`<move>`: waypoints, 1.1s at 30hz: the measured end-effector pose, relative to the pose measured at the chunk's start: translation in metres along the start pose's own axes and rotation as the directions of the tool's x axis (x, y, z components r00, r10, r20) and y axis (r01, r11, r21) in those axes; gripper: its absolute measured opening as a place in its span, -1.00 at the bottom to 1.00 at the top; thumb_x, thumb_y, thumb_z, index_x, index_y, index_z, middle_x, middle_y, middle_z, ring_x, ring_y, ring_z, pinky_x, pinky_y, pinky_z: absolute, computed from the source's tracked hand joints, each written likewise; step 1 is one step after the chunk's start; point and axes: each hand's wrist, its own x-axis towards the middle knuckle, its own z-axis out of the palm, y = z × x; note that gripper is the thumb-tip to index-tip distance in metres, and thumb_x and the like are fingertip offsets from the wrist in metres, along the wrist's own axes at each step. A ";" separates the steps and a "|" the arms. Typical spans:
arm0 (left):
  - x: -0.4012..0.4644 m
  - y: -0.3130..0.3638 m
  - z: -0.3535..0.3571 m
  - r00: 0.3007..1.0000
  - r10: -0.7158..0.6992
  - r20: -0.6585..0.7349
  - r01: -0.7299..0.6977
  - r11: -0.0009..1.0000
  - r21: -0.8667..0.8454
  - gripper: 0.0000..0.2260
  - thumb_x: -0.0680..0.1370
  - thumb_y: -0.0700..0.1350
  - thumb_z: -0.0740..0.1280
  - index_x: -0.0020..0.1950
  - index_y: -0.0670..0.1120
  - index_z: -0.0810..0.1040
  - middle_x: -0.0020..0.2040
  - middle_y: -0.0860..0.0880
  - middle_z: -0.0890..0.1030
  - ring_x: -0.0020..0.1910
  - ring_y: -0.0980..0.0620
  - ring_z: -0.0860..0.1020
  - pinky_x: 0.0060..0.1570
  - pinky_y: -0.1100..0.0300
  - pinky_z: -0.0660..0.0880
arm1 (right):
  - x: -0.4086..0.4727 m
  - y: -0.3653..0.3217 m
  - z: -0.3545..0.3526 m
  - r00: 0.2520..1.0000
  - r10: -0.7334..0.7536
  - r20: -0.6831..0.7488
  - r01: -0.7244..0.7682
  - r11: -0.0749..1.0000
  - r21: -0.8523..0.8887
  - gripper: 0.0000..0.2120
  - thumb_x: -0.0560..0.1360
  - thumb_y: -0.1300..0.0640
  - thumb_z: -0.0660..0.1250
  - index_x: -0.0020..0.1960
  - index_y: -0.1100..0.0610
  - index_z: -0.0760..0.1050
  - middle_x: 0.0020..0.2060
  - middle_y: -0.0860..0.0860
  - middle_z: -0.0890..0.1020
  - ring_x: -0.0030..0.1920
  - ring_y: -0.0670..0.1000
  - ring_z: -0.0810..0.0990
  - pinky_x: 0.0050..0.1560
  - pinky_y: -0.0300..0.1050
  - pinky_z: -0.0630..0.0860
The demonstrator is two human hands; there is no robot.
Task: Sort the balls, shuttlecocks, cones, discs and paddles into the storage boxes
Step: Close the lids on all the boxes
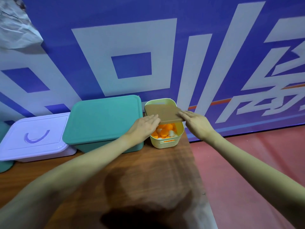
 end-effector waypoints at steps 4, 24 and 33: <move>-0.010 0.008 0.010 1.000 0.006 0.013 -0.006 0.999 -0.038 -0.71 0.36 -0.27 0.55 0.05 -0.22 0.60 0.09 -0.21 0.66 0.04 -0.16 0.65 -0.02 0.01 0.59 | -0.010 -0.001 0.014 0.997 -0.005 0.074 0.001 0.998 0.064 -0.54 0.49 0.30 0.31 0.38 0.18 0.41 0.33 0.15 0.49 0.28 0.18 0.51 0.04 0.01 0.57; 0.020 0.001 -0.002 0.964 -0.166 -0.207 0.117 0.966 -0.229 -0.72 0.48 -0.29 0.36 0.20 -0.25 0.61 0.18 -0.19 0.62 0.17 -0.19 0.60 0.15 -0.06 0.53 | 0.013 -0.026 0.011 0.809 0.541 0.229 -0.538 0.528 0.657 -0.54 0.48 0.44 0.10 0.27 0.18 0.53 0.11 0.12 0.64 0.00 0.06 0.61 -0.09 -0.29 0.45; 0.034 -0.007 -0.009 0.933 -0.132 -0.334 0.073 0.980 -0.185 -0.70 0.51 -0.33 0.37 0.25 -0.25 0.57 0.22 -0.18 0.60 0.25 -0.16 0.55 0.18 0.00 0.54 | 0.026 -0.015 -0.019 0.873 0.468 -0.135 -0.301 0.736 0.607 -0.62 0.52 0.47 0.16 0.27 0.26 0.52 0.23 0.20 0.55 0.25 0.14 0.50 0.20 -0.47 0.27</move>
